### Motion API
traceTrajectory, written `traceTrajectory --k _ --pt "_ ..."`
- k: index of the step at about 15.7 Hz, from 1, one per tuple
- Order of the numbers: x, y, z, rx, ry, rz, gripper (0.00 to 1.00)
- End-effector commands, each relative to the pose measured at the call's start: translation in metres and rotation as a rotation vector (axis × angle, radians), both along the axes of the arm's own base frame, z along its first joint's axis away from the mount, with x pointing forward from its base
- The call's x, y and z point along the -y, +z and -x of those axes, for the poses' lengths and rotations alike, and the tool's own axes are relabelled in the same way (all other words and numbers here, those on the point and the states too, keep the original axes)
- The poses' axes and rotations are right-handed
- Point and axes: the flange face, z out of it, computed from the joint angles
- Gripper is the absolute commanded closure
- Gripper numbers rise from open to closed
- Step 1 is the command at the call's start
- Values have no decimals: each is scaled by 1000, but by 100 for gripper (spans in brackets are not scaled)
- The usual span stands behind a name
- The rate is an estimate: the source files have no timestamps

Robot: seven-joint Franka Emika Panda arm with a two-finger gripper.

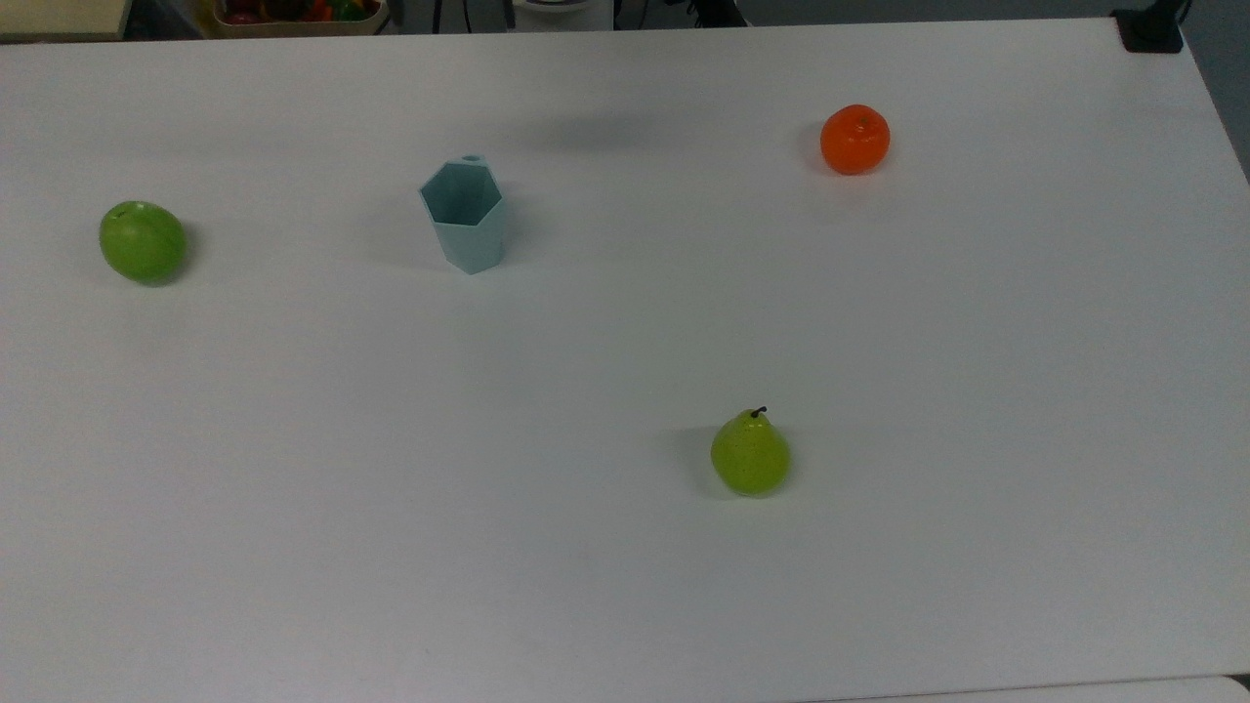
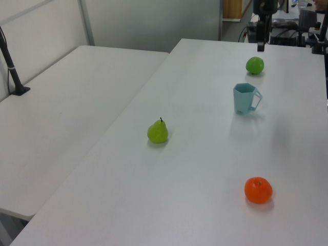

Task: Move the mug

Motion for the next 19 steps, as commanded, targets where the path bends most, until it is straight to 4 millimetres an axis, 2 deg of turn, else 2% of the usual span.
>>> traceTrajectory --k 1,4,7,11,13,19 --pt "-12 49 2 12 -113 -31 0" --pt "-20 56 2 37 -110 -31 0" --pt "-28 58 -8 113 -40 -39 0" --pt "-24 48 -21 181 50 -53 0" --pt "-21 48 -20 183 100 -63 0" --pt "-22 48 -20 183 95 -62 0"
